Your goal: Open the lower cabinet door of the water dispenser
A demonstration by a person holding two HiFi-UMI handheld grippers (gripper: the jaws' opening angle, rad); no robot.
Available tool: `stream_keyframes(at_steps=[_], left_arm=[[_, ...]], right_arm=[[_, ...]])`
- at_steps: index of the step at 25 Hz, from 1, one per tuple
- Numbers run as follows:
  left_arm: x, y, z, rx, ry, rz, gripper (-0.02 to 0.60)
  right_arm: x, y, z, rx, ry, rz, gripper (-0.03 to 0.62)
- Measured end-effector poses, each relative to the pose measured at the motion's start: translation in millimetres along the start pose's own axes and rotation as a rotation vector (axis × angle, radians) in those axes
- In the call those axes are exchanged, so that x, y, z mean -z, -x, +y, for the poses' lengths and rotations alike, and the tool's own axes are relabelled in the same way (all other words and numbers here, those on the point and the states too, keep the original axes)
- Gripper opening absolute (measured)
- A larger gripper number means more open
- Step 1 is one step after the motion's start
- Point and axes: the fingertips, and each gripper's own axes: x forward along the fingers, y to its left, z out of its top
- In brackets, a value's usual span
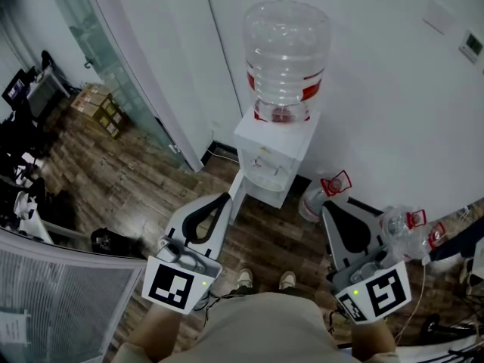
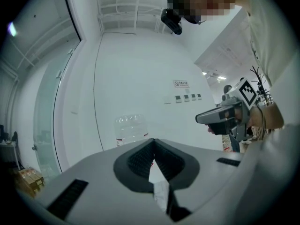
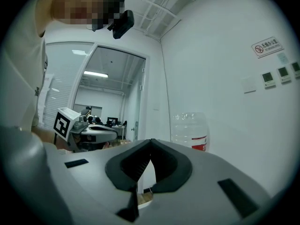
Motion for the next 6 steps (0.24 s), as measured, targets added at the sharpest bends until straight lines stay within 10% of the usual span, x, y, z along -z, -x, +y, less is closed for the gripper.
stream_keyframes(at_steps=[6], left_arm=[[-0.9,-0.8,0.7,0.004,-0.002,-0.007,0.006]], right_arm=[[1.0,-2.0,2.3,0.001,0.023,0.01,0.006]])
